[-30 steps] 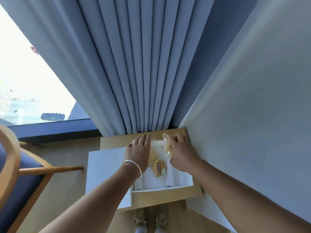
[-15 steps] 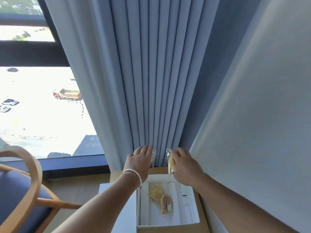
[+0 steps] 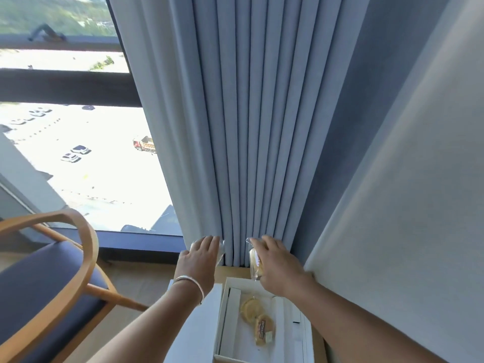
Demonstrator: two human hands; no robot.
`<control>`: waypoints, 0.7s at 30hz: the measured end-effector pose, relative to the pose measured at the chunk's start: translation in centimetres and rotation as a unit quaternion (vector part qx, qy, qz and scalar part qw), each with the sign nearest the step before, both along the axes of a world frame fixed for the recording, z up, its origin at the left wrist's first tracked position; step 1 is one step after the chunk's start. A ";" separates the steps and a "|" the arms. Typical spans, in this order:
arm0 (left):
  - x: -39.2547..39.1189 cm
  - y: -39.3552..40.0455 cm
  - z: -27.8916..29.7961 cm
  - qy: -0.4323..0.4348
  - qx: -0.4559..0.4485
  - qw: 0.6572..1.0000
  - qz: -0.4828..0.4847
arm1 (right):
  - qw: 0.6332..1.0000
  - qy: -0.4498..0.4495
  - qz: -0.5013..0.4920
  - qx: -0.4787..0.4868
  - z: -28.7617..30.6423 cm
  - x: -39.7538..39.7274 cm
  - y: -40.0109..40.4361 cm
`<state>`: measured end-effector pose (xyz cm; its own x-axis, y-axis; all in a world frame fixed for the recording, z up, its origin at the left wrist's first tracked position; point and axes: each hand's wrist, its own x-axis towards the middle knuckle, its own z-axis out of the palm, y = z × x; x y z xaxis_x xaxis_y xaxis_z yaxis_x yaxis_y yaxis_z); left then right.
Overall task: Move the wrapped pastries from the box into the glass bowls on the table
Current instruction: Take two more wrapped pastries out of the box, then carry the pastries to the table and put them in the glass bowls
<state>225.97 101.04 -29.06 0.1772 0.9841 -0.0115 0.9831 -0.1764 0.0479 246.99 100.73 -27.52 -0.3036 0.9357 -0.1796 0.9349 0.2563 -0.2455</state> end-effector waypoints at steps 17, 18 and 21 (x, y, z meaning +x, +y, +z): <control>-14.1 -13.6 -0.1 0.033 -0.010 0.951 0.306 | 0.971 -0.004 0.236 0.019 -1.5 -16.2 -0.8; -15.6 -15.2 0.1 0.040 -0.007 0.943 0.330 | 0.966 -0.003 0.257 0.021 -1.2 -18.1 -1.6; -19.9 -20.8 0.7 0.059 -0.006 0.918 0.391 | 0.950 0.004 0.311 0.029 -0.1 -23.9 -4.9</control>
